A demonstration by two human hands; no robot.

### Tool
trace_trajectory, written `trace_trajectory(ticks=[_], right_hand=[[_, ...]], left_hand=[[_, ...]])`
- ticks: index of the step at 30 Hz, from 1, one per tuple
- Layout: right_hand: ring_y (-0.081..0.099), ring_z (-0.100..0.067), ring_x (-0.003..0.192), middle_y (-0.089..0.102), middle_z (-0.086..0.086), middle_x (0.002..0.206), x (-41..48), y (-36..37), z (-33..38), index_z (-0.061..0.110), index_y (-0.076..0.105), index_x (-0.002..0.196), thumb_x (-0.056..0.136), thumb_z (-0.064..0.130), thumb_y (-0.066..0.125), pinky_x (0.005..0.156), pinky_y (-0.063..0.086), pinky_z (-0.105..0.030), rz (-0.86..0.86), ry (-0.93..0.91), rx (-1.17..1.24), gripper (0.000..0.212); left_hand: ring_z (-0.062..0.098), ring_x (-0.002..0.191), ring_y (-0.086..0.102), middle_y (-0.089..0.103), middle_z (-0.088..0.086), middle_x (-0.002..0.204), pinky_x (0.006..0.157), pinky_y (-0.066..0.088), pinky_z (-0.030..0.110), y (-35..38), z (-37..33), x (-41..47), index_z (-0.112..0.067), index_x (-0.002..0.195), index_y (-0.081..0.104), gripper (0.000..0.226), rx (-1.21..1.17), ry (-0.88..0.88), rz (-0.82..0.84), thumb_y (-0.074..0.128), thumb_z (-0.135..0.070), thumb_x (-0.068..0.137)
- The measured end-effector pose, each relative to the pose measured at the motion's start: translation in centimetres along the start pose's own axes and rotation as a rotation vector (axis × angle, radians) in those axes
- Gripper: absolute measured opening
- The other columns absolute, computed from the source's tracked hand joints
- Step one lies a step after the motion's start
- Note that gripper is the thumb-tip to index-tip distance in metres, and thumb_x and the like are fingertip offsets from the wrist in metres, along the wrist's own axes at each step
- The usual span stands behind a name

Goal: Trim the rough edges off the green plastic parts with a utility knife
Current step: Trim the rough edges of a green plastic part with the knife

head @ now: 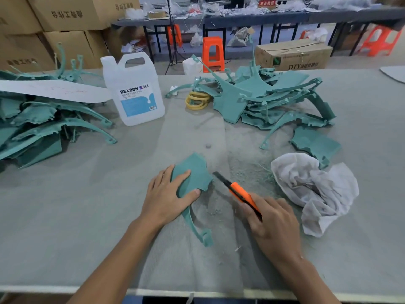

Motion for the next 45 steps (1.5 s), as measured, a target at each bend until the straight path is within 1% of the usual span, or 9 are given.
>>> trace_trajectory(ticks=[8,16,23,26,30,35,38,42,45], right_hand=[[0.057,-0.025,0.074,0.055,0.008,0.079,-0.1,1.0,0.5,0.033,0.073,0.105,0.091,0.043,0.069,0.067,0.047,-0.036,0.125,-0.007,0.077,0.018],[0.062,-0.024,0.082,0.061,0.007,0.081,0.1,1.9,0.0,0.036,0.071,0.118,0.100,0.049,0.049,0.076,0.041,-0.037,0.203,0.024,0.091,0.032],[0.061,-0.025,0.077,0.059,0.007,0.078,0.1,1.5,0.6,0.034,0.072,0.116,0.098,0.044,0.056,0.074,0.041,-0.037,0.195,0.018,0.073,0.027],[0.060,-0.027,0.079,0.060,0.005,0.082,0.4,1.3,-0.9,0.032,0.072,0.119,0.098,0.041,0.060,0.073,0.036,-0.034,0.169,0.111,0.079,0.026],[0.057,-0.022,0.070,0.056,0.009,0.073,-0.1,1.1,1.1,0.034,0.075,0.108,0.094,0.046,0.058,0.068,0.039,-0.033,0.163,-0.018,0.087,0.025],[0.061,-0.029,0.075,0.060,0.004,0.080,0.4,1.0,-1.5,0.034,0.073,0.115,0.096,0.045,0.060,0.065,0.039,-0.033,0.118,0.124,0.075,0.026],[0.058,-0.024,0.070,0.058,0.009,0.075,-0.3,1.0,0.9,0.035,0.075,0.107,0.095,0.048,0.059,0.065,0.040,-0.032,0.147,-0.020,0.066,0.024],[0.060,-0.028,0.072,0.058,0.005,0.078,0.2,0.4,-1.7,0.033,0.075,0.112,0.094,0.045,0.064,0.064,0.042,-0.033,0.075,0.149,0.065,0.024],[0.057,-0.025,0.070,0.055,0.009,0.076,-0.1,0.4,-0.2,0.034,0.074,0.111,0.093,0.044,0.066,0.065,0.039,-0.031,0.127,0.049,0.088,0.023]], left_hand=[[0.012,0.151,0.008,0.015,-0.002,0.167,0.123,0.009,0.039,-0.2,-0.1,-0.1,-0.047,0.151,0.033,0.084,0.003,-0.001,-0.004,0.027,-0.088,0.078],[0.011,0.151,0.006,0.012,-0.002,0.168,0.122,0.007,0.037,-0.3,-0.3,-0.3,-0.048,0.152,0.032,0.084,0.003,0.002,0.011,0.028,-0.085,0.077],[0.011,0.151,0.007,0.012,-0.004,0.168,0.121,0.008,0.038,-0.4,-0.6,-0.4,-0.047,0.152,0.033,0.084,0.003,0.012,0.021,0.030,-0.084,0.076],[0.012,0.151,0.008,0.013,-0.004,0.168,0.122,0.008,0.039,-0.4,-0.7,-0.4,-0.046,0.152,0.034,0.084,-0.001,0.012,0.025,0.030,-0.084,0.076],[0.011,0.150,0.008,0.014,-0.004,0.167,0.122,0.010,0.038,-0.4,-0.6,-0.4,-0.047,0.152,0.034,0.084,-0.001,0.015,0.012,0.030,-0.084,0.076],[0.010,0.149,0.009,0.014,-0.003,0.167,0.121,0.008,0.038,-0.4,-0.6,-0.4,-0.047,0.152,0.033,0.083,-0.002,0.019,0.013,0.031,-0.083,0.077],[0.008,0.148,0.009,0.015,-0.004,0.167,0.120,0.008,0.037,-0.4,-0.5,-0.3,-0.048,0.151,0.033,0.083,0.003,0.017,0.004,0.031,-0.084,0.077],[0.009,0.149,0.009,0.015,-0.004,0.167,0.120,0.009,0.037,-0.4,-0.6,-0.4,-0.048,0.151,0.034,0.083,-0.007,0.017,0.005,0.031,-0.084,0.077],[0.009,0.148,0.010,0.017,-0.004,0.166,0.120,0.010,0.037,-0.6,-0.7,-0.3,-0.046,0.151,0.035,0.082,-0.004,0.034,-0.018,0.032,-0.083,0.078]])
Point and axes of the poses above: each hand's wrist, its own x-axis towards the middle knuckle, its own y-axis out of the palm, z = x × y, the point moved 10 cm from there along x, towards the middle knuckle
